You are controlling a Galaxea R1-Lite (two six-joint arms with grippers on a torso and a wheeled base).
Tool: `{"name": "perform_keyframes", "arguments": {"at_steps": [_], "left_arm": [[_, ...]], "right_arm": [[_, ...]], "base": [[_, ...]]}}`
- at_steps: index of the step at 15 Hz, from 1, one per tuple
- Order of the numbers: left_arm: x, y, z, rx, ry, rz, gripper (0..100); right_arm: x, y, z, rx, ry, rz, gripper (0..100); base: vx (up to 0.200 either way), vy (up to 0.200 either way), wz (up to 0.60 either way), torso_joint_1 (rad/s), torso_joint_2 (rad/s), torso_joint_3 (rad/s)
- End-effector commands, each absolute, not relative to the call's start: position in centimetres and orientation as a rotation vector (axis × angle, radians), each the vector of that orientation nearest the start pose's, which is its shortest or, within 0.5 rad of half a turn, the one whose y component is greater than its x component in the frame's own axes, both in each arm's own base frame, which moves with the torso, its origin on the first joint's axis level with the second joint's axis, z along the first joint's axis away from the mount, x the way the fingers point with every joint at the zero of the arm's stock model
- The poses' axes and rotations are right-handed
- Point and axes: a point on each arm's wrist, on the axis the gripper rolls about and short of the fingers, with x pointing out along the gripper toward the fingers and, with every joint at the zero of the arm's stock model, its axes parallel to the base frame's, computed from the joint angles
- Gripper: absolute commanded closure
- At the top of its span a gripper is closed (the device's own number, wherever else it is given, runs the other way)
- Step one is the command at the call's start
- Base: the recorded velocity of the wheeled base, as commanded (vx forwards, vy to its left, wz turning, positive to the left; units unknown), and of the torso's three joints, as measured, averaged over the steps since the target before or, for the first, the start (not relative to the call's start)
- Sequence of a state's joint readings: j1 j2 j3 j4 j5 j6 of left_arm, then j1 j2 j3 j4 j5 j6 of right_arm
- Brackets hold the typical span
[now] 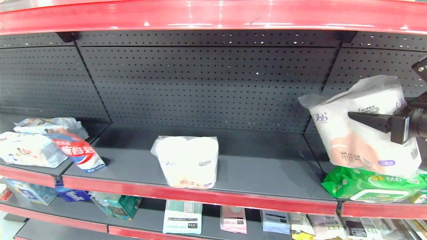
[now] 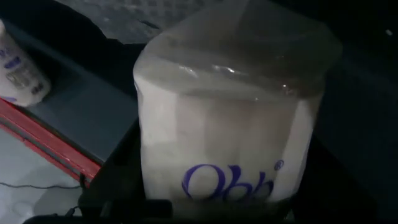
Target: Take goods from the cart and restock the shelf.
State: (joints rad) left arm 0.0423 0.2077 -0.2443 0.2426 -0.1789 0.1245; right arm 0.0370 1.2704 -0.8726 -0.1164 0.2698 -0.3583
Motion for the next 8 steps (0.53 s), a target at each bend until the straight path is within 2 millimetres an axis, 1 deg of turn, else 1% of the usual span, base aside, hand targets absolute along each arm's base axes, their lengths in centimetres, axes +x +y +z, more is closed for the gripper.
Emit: {"name": "perform_keyframes", "arguments": {"at_steps": [1, 3, 4, 7, 8], "left_arm": [[-2.1, -0.5, 12.1, 0.1, 0.206, -0.149, 0], [-2.1, -0.5, 12.0, 0.099, 0.208, -0.149, 0], [-2.1, -0.5, 12.0, 0.1, 0.206, -0.149, 0], [-2.3, -0.5, 11.7, 0.102, 0.19, -0.148, 0], [-2.5, -0.5, 11.5, 0.103, 0.179, -0.145, 0]], "right_arm": [[20.2, 1.3, 25.8, -0.32, 0.233, 0.353, 100], [20.3, 1.3, 25.8, -0.319, 0.236, 0.352, 100], [20.7, 1.3, 25.6, -0.317, 0.243, 0.353, 100], [22.4, 1.2, 25.3, -0.323, 0.228, 0.34, 100], [23.5, 1.3, 24.8, -0.321, 0.238, 0.347, 100]], "base": [[0.0, 0.0, 0.6, 0.061, -0.15, -0.071], [0.0, 0.0, 0.0, 0.071, -0.16, -0.081], [0.0, 0.0, 0.0, 0.076, -0.14, -0.071], [0.0, 0.0, 0.0, 0.009, -0.03, -0.011], [0.0, 0.0, 0.0, 0.0, 0.0, 0.0]]}}
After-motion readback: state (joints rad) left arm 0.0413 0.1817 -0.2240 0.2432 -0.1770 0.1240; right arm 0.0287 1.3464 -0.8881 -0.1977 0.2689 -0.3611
